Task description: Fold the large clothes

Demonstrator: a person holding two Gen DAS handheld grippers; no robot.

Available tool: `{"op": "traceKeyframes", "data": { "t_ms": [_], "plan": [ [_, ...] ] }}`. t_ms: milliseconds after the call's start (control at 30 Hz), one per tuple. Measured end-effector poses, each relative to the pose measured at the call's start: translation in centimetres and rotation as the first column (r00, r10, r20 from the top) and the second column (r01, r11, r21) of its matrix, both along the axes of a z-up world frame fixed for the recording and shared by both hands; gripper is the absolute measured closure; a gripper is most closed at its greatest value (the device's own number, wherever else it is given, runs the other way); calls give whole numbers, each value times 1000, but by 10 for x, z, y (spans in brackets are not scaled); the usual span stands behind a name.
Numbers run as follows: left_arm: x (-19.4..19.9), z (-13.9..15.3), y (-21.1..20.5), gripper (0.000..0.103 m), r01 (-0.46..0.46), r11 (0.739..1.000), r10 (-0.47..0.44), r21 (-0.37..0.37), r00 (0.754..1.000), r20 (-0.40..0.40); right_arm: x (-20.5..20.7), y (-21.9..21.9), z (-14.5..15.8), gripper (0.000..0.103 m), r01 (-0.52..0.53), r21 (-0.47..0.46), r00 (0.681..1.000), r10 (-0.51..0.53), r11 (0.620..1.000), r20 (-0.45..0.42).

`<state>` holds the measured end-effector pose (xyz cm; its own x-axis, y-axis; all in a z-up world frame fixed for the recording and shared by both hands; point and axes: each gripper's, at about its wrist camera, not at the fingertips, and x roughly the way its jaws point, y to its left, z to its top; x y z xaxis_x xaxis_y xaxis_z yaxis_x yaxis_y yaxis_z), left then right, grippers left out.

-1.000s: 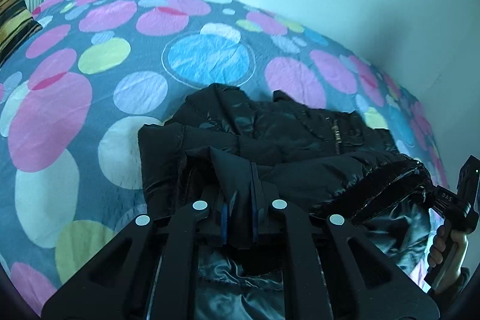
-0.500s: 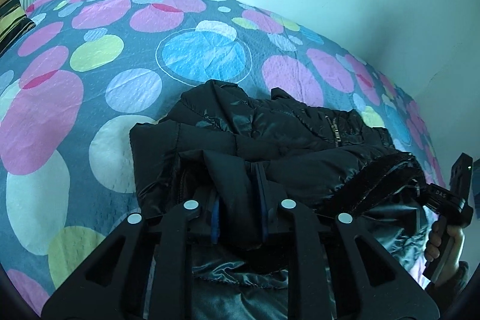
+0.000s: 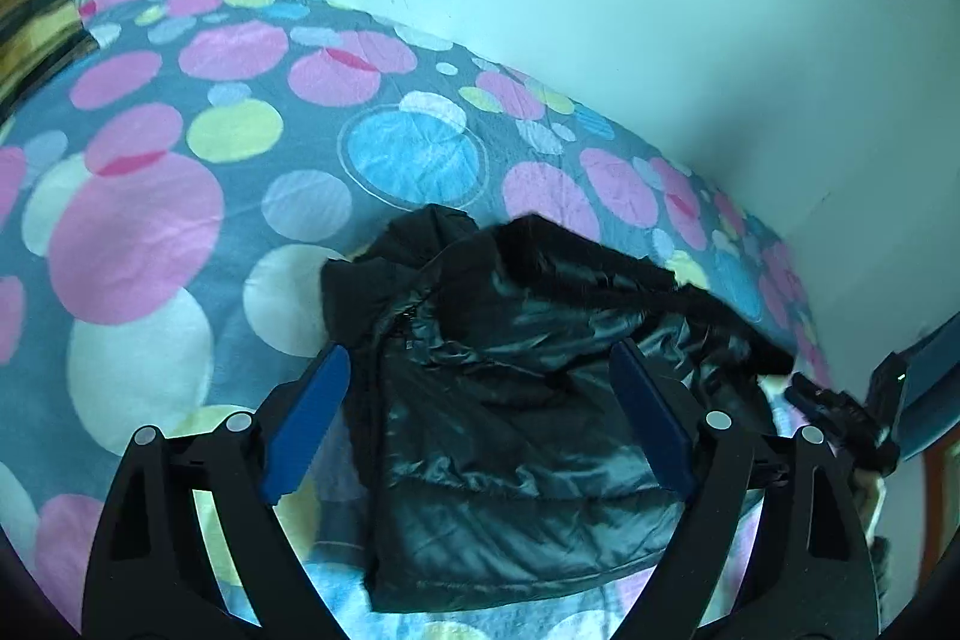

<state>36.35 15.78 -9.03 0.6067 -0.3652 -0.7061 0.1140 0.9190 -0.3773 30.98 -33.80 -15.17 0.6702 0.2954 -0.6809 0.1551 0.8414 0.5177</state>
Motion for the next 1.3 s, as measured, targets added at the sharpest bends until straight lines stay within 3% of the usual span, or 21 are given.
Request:
{"op": "traceKeyframes", "data": {
  "t_ms": [133, 300, 467, 667, 733, 767, 800, 867, 900, 933, 1067, 1133, 1300],
  "plan": [
    [-4, -4, -1, 15, 7, 997, -8, 81, 1000, 5, -3, 2, 0, 41, -17, -13, 1000, 17, 1000, 7],
    [12, -20, 0, 15, 0, 994, 3, 109, 1000, -27, 11, 6, 0, 41, -33, -59, 999, 33, 998, 9],
    [46, -34, -9, 15, 16, 994, -11, 112, 999, -46, 53, 9, -1, 41, -72, -150, 997, 74, 986, 5],
    [83, -51, -31, 16, 92, 975, -82, 204, 995, -56, 101, 19, -18, 41, -171, -150, 985, 167, 974, -42],
    [92, -56, -36, 26, 117, 969, -105, 217, 992, -67, 110, 23, -22, 41, -197, -150, 980, 191, 969, -53],
    [97, -59, -38, 39, 137, 967, -121, 216, 989, -84, 115, 27, -25, 47, -220, -164, 975, 212, 962, -66],
    [102, -62, -40, 56, 159, 965, -140, 208, 985, -102, 117, 31, -26, 59, -229, -182, 973, 219, 956, -72],
    [106, -67, -47, 69, 194, 956, -170, 221, 978, -124, 120, 38, -28, 75, -243, -234, 969, 226, 941, -97],
    [105, -67, -52, 80, 209, 945, -184, 251, 976, -118, 121, 40, -29, 82, -245, -247, 969, 227, 938, -100],
    [105, -65, -55, 86, 217, 937, -195, 272, 975, -108, 121, 41, -28, 84, -246, -255, 969, 229, 935, -95],
    [106, -46, -62, 92, 153, 936, -151, 317, 988, -31, 122, 40, -13, 90, -218, -275, 976, 216, 936, -36],
    [111, -39, -71, 92, 118, 922, -131, 368, 991, 10, 127, 42, -4, 90, -194, -298, 979, 203, 935, -1],
    [130, -65, -85, 92, 115, 883, -106, 455, 993, -46, 153, 49, -27, 90, -194, -339, 981, 181, 920, -71]
  ]
}}
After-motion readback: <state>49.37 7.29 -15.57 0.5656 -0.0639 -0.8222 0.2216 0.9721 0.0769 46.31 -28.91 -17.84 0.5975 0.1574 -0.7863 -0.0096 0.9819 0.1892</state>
